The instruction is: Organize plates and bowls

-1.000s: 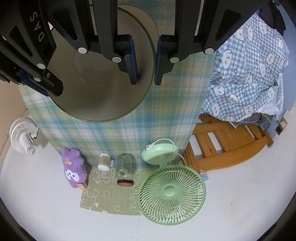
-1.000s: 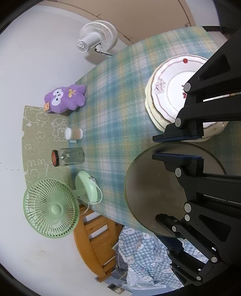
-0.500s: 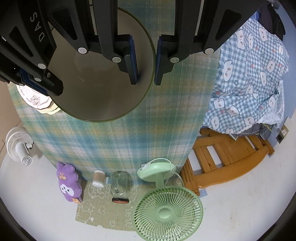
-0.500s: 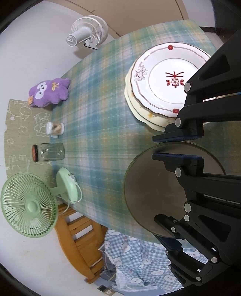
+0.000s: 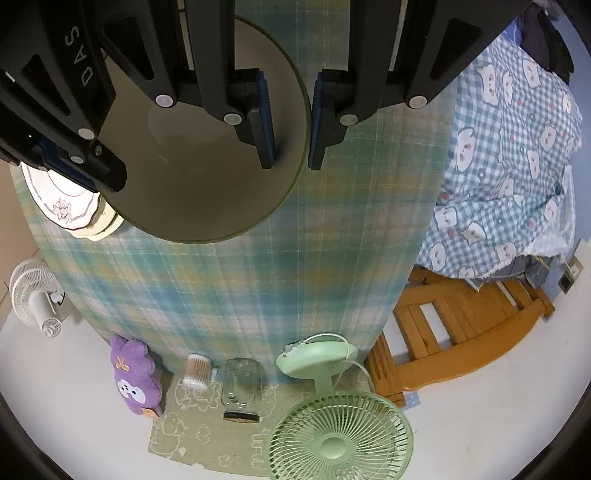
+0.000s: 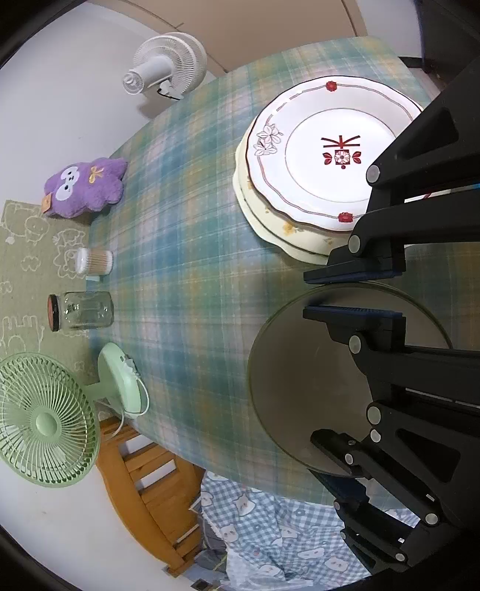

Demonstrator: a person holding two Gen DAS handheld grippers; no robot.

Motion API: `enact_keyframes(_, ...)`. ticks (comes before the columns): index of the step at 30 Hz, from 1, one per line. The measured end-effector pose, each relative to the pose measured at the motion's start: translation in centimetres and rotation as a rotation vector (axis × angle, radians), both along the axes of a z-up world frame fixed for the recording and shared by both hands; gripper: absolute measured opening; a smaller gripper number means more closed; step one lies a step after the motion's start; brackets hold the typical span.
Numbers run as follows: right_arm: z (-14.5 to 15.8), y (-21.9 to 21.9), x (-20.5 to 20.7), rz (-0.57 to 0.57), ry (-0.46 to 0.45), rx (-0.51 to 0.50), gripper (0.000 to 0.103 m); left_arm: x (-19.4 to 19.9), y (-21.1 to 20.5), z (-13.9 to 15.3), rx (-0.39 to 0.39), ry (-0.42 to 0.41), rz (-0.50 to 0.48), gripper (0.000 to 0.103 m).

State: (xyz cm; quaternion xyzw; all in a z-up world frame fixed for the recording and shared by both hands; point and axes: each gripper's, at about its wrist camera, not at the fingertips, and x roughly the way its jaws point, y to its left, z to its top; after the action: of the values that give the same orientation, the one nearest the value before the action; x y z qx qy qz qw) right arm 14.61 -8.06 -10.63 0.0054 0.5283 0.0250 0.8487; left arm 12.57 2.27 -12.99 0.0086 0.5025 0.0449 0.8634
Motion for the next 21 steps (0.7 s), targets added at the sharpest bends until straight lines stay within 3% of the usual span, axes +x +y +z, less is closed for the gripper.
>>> enact_keyframes(6,0.1,0.2,0.1,0.015,-0.001,-0.008,0.016,0.1,0.3,-0.1,-0.012,0.008,-0.003,0.016)
enact_keyframes(12,0.1,0.0,0.3,0.037,0.009,0.004,0.018,0.0,0.1,0.0,-0.04,0.019,-0.042,0.036)
enact_keyframes(14,-0.1,-0.1,0.4,0.046,0.02,0.022,0.033,0.0,0.0,-0.1,-0.033,0.026,-0.049,0.042)
enact_keyframes(16,-0.1,-0.4,0.3,0.038,0.017,0.047,0.065,0.1,0.1,-0.1,-0.038,0.027,-0.05,0.047)
enact_keyframes(17,0.0,-0.6,0.2,0.032,0.01,0.059,0.067,0.1,0.2,-0.2,-0.04,0.027,-0.047,0.052)
enact_keyframes(21,-0.6,-1.1,0.5,0.011,0.03,0.086,0.067,0.2,0.3,-0.4,-0.042,0.023,-0.066,0.058)
